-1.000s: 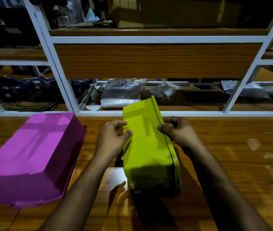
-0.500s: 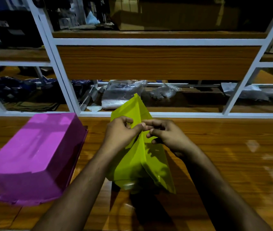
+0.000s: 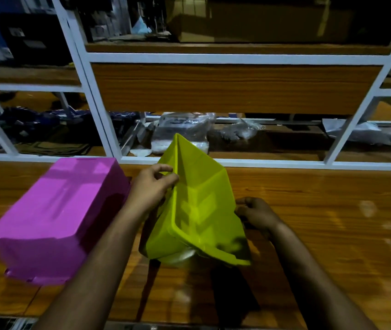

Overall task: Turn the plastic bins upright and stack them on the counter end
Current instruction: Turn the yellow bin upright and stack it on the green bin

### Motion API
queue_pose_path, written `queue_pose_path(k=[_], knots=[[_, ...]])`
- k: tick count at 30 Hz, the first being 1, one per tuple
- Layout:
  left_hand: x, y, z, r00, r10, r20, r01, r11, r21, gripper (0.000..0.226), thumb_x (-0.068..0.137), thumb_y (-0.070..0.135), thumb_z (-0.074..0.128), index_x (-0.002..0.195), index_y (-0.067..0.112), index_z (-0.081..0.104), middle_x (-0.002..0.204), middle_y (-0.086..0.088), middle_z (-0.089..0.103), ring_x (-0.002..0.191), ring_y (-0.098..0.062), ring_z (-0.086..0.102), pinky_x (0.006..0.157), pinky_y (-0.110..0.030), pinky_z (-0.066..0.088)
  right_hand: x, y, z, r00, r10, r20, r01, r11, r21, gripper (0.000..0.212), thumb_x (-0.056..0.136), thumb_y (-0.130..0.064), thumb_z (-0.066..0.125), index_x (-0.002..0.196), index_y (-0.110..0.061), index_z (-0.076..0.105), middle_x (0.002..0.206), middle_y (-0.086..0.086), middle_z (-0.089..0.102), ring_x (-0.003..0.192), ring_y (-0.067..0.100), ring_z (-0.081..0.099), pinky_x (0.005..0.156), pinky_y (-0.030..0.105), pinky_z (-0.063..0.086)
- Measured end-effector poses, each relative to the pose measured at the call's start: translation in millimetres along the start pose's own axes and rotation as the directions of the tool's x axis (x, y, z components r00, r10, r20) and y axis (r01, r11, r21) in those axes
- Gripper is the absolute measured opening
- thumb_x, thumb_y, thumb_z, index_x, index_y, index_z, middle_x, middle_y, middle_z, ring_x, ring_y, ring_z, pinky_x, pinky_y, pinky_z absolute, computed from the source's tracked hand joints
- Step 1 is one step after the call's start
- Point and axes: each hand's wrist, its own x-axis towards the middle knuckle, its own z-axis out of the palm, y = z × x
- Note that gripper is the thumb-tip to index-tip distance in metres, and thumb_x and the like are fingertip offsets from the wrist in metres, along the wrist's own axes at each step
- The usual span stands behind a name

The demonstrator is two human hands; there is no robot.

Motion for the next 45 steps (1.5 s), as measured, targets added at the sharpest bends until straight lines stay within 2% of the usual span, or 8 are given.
queue_pose_path(k=[5, 12, 15, 23, 27, 30, 38, 45], knots=[[5, -20, -16, 0.991, -0.112, 0.07, 0.122, 0.979, -0.161, 0.019, 0.09, -0.003, 0.054, 0.098, 0.005, 0.07, 0.063, 0.003, 0.069, 0.049, -0.004, 0.06, 0.048, -0.02, 0.047, -1, -10, -8, 0.998, 0.013, 0.056, -0.027, 0.969, 0.244, 0.024, 0.088, 0.007, 0.054, 0.104, -0.006, 0.067, 0.082, 0.014, 0.074, 0.06, 0.021, 0.068, 0.058, 0.029, 0.053], [8, -67, -19, 0.95, -0.29, 0.118, 0.307, 0.937, -0.168, 0.025, 0.09, -0.003, 0.051, 0.109, 0.002, 0.067, 0.075, -0.009, 0.069, 0.052, -0.01, 0.062, 0.049, -0.021, 0.049, -1, -15, -8, 0.992, -0.001, 0.122, -0.052, 0.901, 0.43, 0.022, 0.092, 0.005, 0.055, 0.11, -0.006, 0.061, 0.085, 0.012, 0.074, 0.062, 0.016, 0.072, 0.053, 0.026, 0.058], [7, -69, -19, 0.946, -0.295, 0.136, 0.321, 0.918, -0.235, 0.024, 0.091, -0.004, 0.05, 0.104, 0.005, 0.068, 0.069, -0.003, 0.071, 0.051, -0.008, 0.065, 0.045, -0.02, 0.05, -1, -15, -8, 0.991, 0.009, 0.136, -0.068, 0.897, 0.438, 0.02, 0.093, 0.002, 0.055, 0.11, -0.007, 0.06, 0.081, 0.008, 0.075, 0.062, 0.014, 0.072, 0.051, 0.025, 0.057], [12, -68, -23, 0.915, -0.285, 0.286, 0.374, 0.865, -0.334, 0.026, 0.089, -0.002, 0.052, 0.109, 0.008, 0.068, 0.092, -0.011, 0.067, 0.078, -0.018, 0.06, 0.056, -0.03, 0.057, -15, -14, -14, 0.994, -0.011, 0.108, -0.04, 0.889, 0.456, 0.027, 0.095, -0.002, 0.054, 0.12, 0.0, 0.062, 0.098, 0.014, 0.073, 0.073, 0.017, 0.072, 0.063, 0.03, 0.062], [13, -58, -13, 0.901, -0.251, 0.353, 0.382, 0.846, -0.372, 0.026, 0.089, -0.002, 0.051, 0.105, 0.01, 0.067, 0.081, -0.006, 0.073, 0.072, -0.015, 0.065, 0.052, -0.031, 0.059, -38, -13, -25, 0.998, -0.023, 0.067, -0.016, 0.844, 0.536, 0.021, 0.096, 0.001, 0.048, 0.101, -0.008, 0.067, 0.078, 0.004, 0.076, 0.063, 0.012, 0.071, 0.053, 0.025, 0.059], [17, -48, -1, 0.877, -0.199, 0.437, 0.379, 0.845, -0.377, 0.033, 0.086, -0.002, 0.053, 0.116, 0.002, 0.063, 0.09, -0.015, 0.068, 0.075, -0.02, 0.059, 0.054, -0.031, 0.056, -61, -6, -38, 0.999, -0.042, 0.028, 0.016, 0.798, 0.602, 0.024, 0.096, 0.002, 0.045, 0.106, -0.004, 0.066, 0.08, 0.006, 0.075, 0.063, 0.014, 0.071, 0.052, 0.025, 0.058], [4, 1, 87, 0.721, -0.053, 0.691, 0.382, 0.862, -0.333, 0.034, 0.079, 0.0, 0.059, 0.112, 0.008, 0.064, 0.089, -0.008, 0.071, 0.071, -0.018, 0.068, 0.057, -0.031, 0.058, -156, 40, -99, 0.946, 0.049, -0.322, 0.178, 0.75, 0.637, 0.022, 0.092, -0.001, 0.053, 0.108, -0.006, 0.067, 0.084, 0.007, 0.075, 0.065, 0.016, 0.068, 0.057, 0.026, 0.058], [-45, 60, 218, 0.512, -0.013, 0.859, 0.371, 0.905, -0.208, 0.031, 0.086, -0.003, 0.051, 0.114, 0.006, 0.063, 0.089, -0.006, 0.072, 0.071, -0.012, 0.071, 0.052, -0.028, 0.058, -272, 93, -175, 0.805, 0.168, -0.568, 0.29, 0.725, 0.625, 0.021, 0.093, -0.004, 0.053, 0.102, -0.012, 0.07, 0.081, 0.002, 0.074, 0.06, 0.011, 0.065, 0.046, 0.019, 0.049]])
